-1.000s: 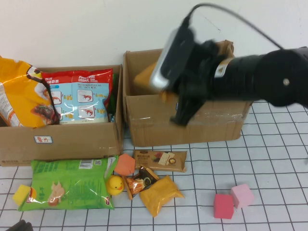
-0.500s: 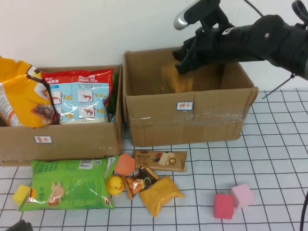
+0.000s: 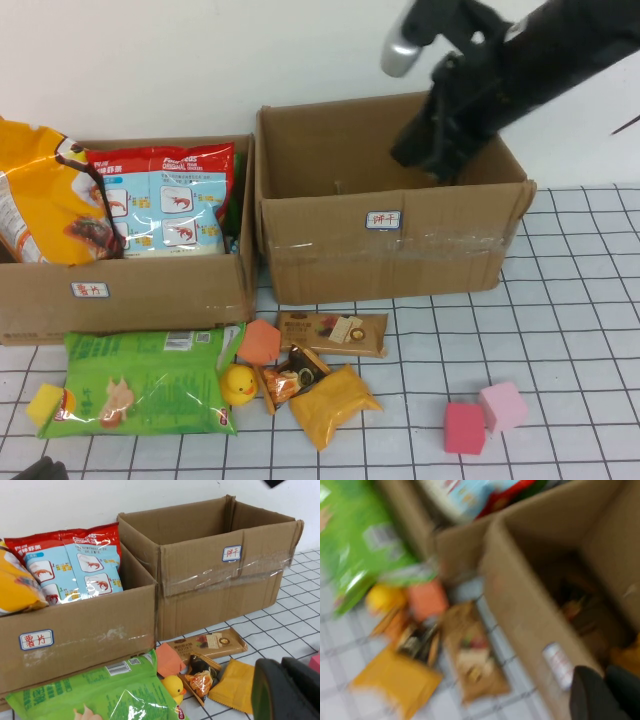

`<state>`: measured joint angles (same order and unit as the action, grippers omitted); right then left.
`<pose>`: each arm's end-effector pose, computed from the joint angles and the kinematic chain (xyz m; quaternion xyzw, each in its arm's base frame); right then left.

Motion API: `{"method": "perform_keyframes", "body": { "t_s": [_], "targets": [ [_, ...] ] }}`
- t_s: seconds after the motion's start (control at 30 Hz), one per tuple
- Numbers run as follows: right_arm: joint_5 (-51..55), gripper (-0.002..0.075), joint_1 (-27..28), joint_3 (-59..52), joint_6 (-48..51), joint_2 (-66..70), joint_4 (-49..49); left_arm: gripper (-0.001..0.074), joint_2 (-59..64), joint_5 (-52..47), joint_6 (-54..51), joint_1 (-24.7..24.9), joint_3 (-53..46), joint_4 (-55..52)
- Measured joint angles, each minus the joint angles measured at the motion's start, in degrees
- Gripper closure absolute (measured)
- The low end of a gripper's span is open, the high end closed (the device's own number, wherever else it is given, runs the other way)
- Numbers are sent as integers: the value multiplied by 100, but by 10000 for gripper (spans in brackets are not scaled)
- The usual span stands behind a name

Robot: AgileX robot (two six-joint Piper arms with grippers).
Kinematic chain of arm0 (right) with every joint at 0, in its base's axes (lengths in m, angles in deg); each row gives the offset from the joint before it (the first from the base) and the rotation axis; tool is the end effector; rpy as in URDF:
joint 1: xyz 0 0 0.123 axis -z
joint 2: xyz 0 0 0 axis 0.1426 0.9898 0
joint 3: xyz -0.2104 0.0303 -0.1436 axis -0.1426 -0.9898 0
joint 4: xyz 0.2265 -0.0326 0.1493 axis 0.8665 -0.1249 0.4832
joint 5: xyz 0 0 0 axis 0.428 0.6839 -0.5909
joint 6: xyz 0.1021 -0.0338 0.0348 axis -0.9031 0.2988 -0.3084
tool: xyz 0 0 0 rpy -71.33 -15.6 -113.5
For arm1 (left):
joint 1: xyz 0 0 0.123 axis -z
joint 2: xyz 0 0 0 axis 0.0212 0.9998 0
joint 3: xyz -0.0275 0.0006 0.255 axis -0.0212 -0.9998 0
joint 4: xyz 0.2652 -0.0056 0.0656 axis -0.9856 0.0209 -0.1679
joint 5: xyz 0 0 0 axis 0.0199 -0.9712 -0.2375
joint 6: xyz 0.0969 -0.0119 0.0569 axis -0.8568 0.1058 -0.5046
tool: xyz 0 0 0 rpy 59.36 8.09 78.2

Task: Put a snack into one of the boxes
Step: Place the biscuit in the biscuit box, then pick up the biscuit

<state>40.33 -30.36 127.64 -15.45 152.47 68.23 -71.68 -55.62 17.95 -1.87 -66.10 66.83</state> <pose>0.4142 0.2121 0.3098 -0.5092 0.7659 0.1211 0.3736 0.1076 -0.0496 0.2555 0.1434 0.7313 -0.1739 0.6438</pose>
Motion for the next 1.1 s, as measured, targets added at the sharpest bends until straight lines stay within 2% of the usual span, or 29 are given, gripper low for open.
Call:
{"method": "perform_keyframes", "body": {
  "t_s": [0.07,0.2,0.53,0.73,0.83,1.0,1.1],
  "targets": [
    [681,694,-13,35,273,-157,-95,736,0,0,0,0,0,0],
    [1458,719,-247,-110,884,-266,-203,736,0,0,0,0,0,0],
    [1491,726,-1488,-1224,2288,-69,-398,736,0,0,0,0,0,0],
    [1058,714,-1699,-1268,2492,437,-570,736,0,546,16,0,0,-193],
    [949,626,-1699,-1268,2629,669,-594,736,0,1005,227,0,-18,-476],
    [746,320,-1699,-1268,2894,1058,-602,736,0,1355,344,0,-254,-634],
    [329,204,-1699,-1268,2958,1254,-666,736,0,1304,348,0,-387,-643]
  ]
}}
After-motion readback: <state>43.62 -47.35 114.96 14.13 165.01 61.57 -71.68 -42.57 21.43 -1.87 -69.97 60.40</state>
